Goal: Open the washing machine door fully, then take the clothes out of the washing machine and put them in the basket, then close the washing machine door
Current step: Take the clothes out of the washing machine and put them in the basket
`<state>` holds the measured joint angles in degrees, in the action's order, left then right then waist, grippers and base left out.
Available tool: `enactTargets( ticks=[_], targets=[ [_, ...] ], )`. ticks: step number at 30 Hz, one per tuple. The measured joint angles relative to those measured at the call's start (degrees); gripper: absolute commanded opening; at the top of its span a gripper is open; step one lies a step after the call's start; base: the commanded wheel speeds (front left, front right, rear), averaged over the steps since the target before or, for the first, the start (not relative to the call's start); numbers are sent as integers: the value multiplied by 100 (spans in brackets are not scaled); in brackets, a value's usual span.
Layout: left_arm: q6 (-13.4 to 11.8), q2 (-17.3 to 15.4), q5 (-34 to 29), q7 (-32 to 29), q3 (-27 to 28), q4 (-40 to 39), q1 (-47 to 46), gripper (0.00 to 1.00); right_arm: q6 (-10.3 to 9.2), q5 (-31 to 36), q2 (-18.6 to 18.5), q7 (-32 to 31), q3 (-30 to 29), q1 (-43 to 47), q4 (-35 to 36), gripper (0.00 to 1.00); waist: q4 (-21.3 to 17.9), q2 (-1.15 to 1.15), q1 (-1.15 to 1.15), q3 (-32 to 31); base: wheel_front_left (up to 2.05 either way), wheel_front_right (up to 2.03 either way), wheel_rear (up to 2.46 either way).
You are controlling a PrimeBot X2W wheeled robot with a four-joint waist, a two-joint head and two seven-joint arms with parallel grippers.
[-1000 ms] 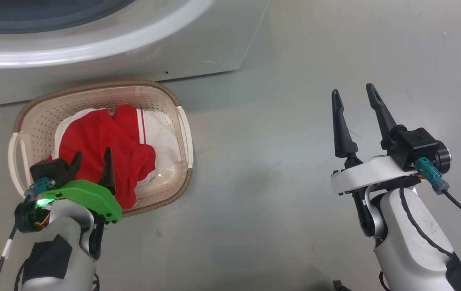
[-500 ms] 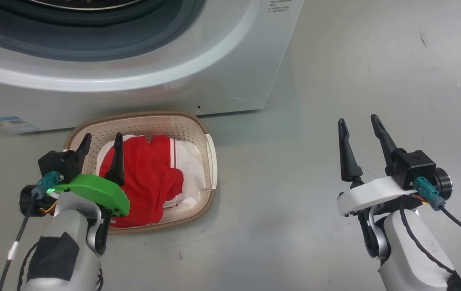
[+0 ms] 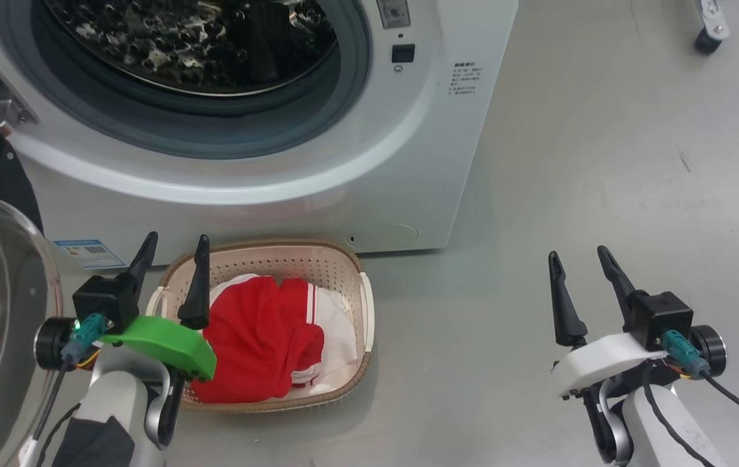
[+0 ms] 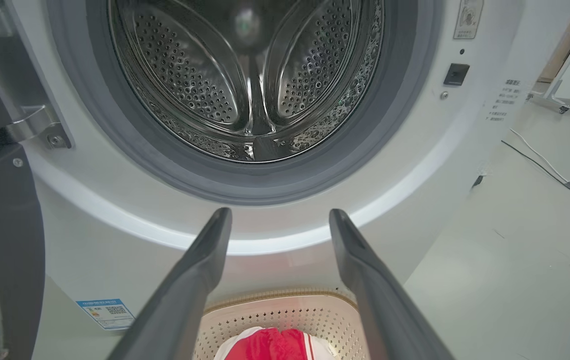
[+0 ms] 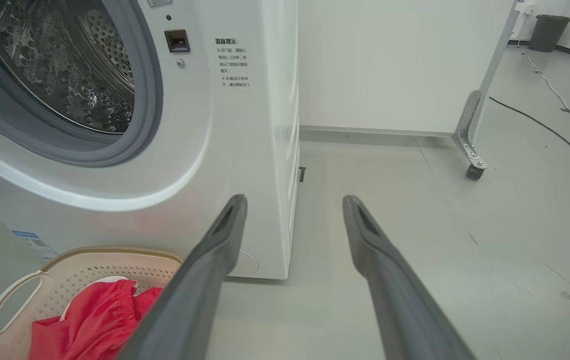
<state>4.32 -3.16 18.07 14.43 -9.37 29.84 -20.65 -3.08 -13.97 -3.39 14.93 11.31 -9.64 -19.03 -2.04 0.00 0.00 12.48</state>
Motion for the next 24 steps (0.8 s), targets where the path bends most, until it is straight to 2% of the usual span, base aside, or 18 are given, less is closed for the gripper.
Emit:
enactTargets(
  ticks=[12, 24],
  targets=[
    [-120, -78, -148, 0, -54, -568, 900, 100, 8, 0, 2, 0, -49, 470, -55, 100, 170, 0, 0, -762, 0, 0, 0],
    [-278, -85, -160, -26, -147, -1071, 1718, 100, 8, 0, 1, 0, -132, 849, -48, 100, 217, 0, 0, -1229, 0, 0, 0]
  ],
)
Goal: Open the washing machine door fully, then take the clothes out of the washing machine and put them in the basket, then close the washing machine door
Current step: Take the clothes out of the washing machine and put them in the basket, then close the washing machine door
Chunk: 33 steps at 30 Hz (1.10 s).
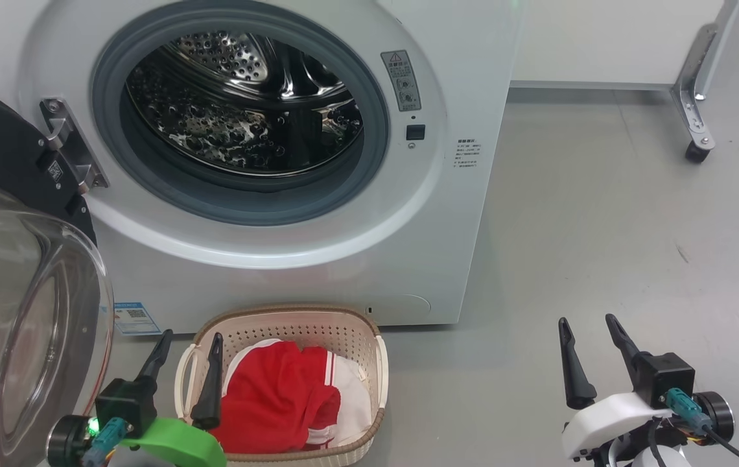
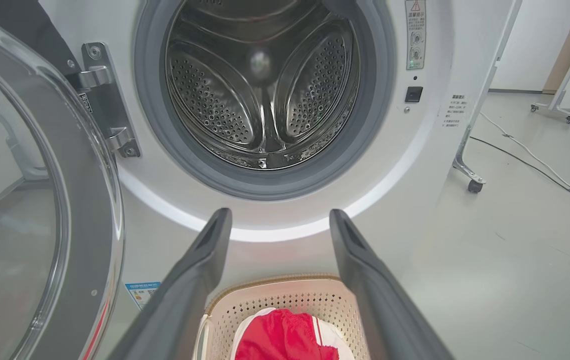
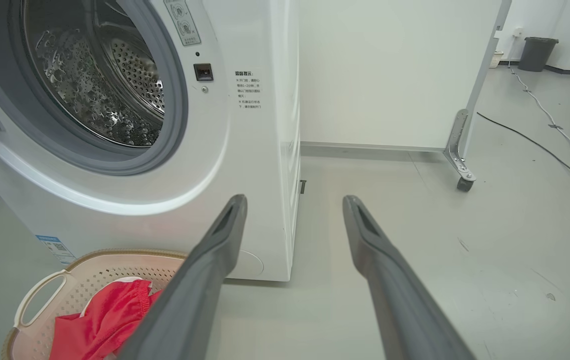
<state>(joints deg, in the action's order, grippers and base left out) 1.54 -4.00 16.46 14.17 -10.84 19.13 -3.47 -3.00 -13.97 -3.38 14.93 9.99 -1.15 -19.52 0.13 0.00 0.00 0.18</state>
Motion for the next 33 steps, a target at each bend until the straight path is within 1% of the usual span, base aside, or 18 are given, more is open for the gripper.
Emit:
enactTargets(
  ticks=[16, 17, 21, 23, 33],
  targets=[
    [-85, -41, -16, -229, -45, -682, 471, 100, 5, 0, 5, 0, -1, 86, 76, 100, -39, 0, 0, -77, 0, 0, 0],
    [-125, -42, -16, -243, -47, -709, 488, 100, 9, 0, 7, 0, -1, 92, 83, 100, -41, 0, 0, -76, 0, 0, 0],
    [-135, -54, -18, -301, -47, -877, 573, 100, 10, 1, 7, 0, -4, 147, 105, 100, -50, 0, 0, -70, 0, 0, 0],
    [-182, -55, -18, -314, -49, -932, 612, 100, 10, 1, 8, 0, -7, 161, 122, 100, -51, 0, 0, -64, 0, 0, 0],
    [-202, -78, -19, -480, -101, -1252, 765, 100, 9, 1, 12, 0, -32, 171, 172, 100, -18, 0, 0, -27, 0, 0, 0]
  ],
)
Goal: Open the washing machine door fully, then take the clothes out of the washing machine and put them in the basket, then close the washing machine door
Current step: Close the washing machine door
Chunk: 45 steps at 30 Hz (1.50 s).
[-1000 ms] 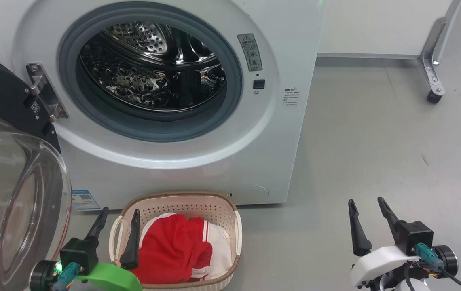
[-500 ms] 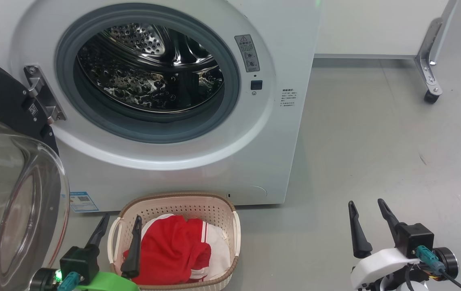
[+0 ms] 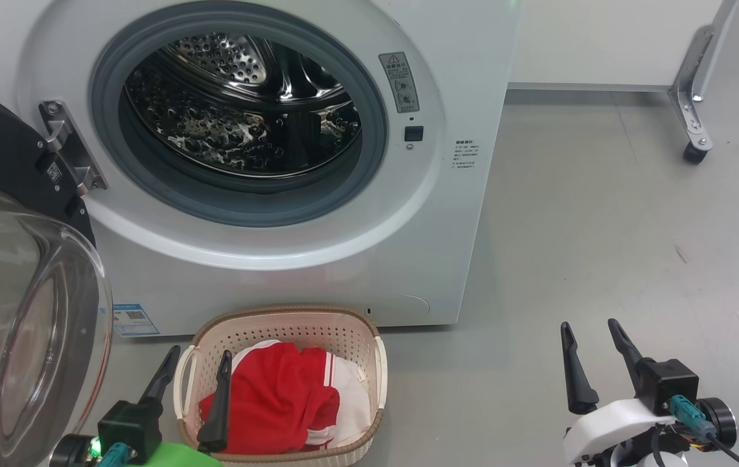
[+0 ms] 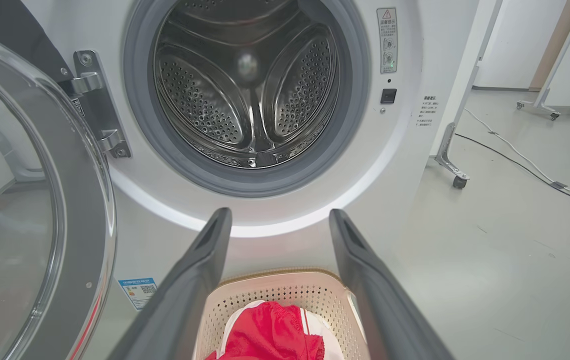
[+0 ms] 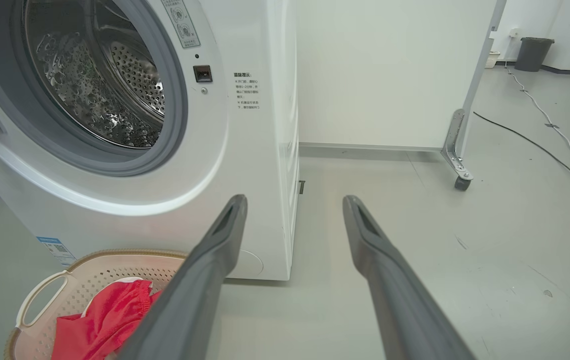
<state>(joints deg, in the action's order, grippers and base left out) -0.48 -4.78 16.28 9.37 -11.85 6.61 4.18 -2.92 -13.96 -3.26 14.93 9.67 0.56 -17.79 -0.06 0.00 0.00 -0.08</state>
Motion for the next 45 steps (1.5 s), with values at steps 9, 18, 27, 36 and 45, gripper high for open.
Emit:
enactTargets(
  ticks=[9, 18, 27, 36, 45],
  targets=[
    [-59, -27, -22, -103, 3, -207, 93, 100, 0, 2, 1, 0, -10, 1, 16, 100, -4, 0, 0, 0, 0, 0, 0],
    [-132, -45, -25, -174, 12, -389, 145, 100, 0, 8, 3, 0, -16, 13, 24, 100, -20, 0, 0, 12, -16, 16, 0],
    [-165, -53, -25, -226, 13, -537, 203, 100, 31, 8, 5, 0, -30, 17, 27, 100, -23, 0, 0, 23, -53, 53, 0],
    [-175, -80, -25, -282, 10, -682, 279, 100, 33, 8, 9, 0, -34, 17, 47, 100, -17, 0, 0, 67, -90, 90, 0],
    [-140, -81, 3, -325, -68, -778, 293, 100, 34, 8, 11, 0, -36, 17, 44, 100, -22, 0, 0, 108, -105, 105, 0]
  ],
)
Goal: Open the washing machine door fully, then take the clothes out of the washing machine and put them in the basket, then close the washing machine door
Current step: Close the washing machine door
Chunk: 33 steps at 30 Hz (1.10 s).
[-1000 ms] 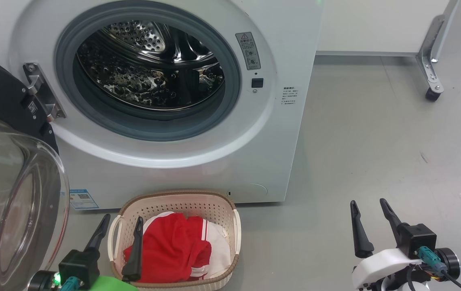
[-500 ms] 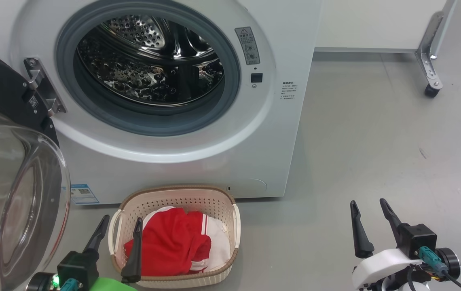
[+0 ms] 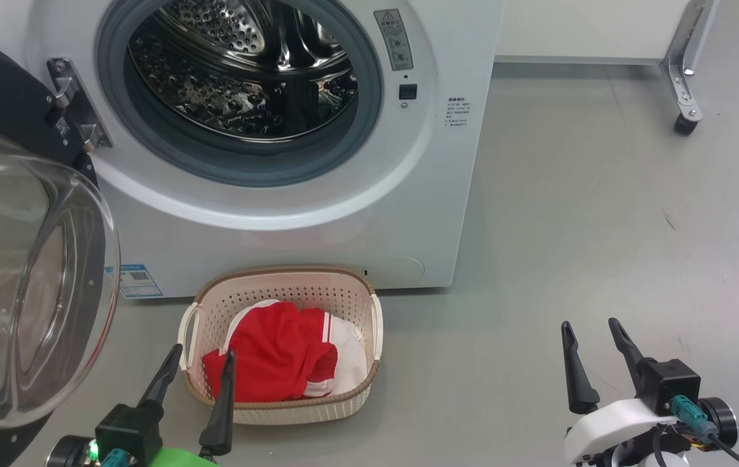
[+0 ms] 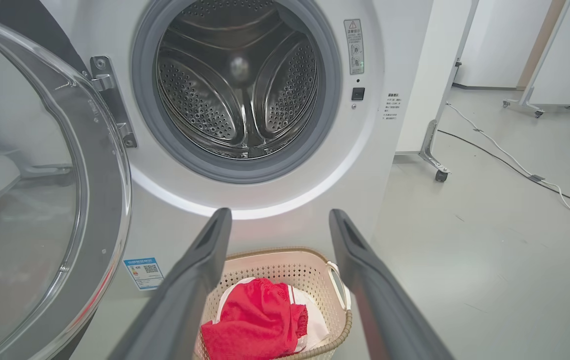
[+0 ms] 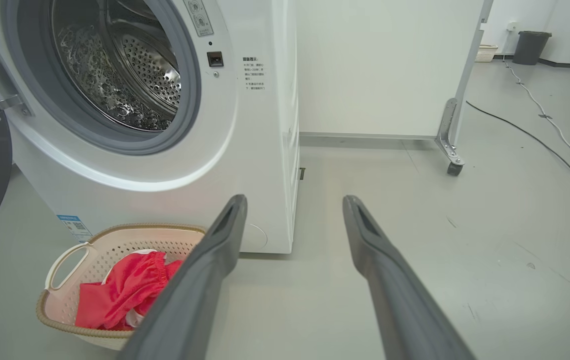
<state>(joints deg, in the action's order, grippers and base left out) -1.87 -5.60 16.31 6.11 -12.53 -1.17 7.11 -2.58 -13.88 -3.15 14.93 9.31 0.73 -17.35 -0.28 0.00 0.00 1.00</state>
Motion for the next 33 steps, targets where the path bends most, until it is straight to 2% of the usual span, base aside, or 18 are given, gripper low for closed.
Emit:
enactTargets(
  ticks=[15, 33],
  targets=[
    [-9, -40, 0, -7, 23, -110, 2, 100, -1, 0, 11, 0, -25, 0, 2, 100, -1, 0, 0, 25, -60, 60, 0],
    [-27, -41, 0, -8, 36, -149, 8, 100, -1, 2, 20, 0, -44, -1, 1, 100, 29, 0, 0, 24, -6, 6, 0]
  ],
)
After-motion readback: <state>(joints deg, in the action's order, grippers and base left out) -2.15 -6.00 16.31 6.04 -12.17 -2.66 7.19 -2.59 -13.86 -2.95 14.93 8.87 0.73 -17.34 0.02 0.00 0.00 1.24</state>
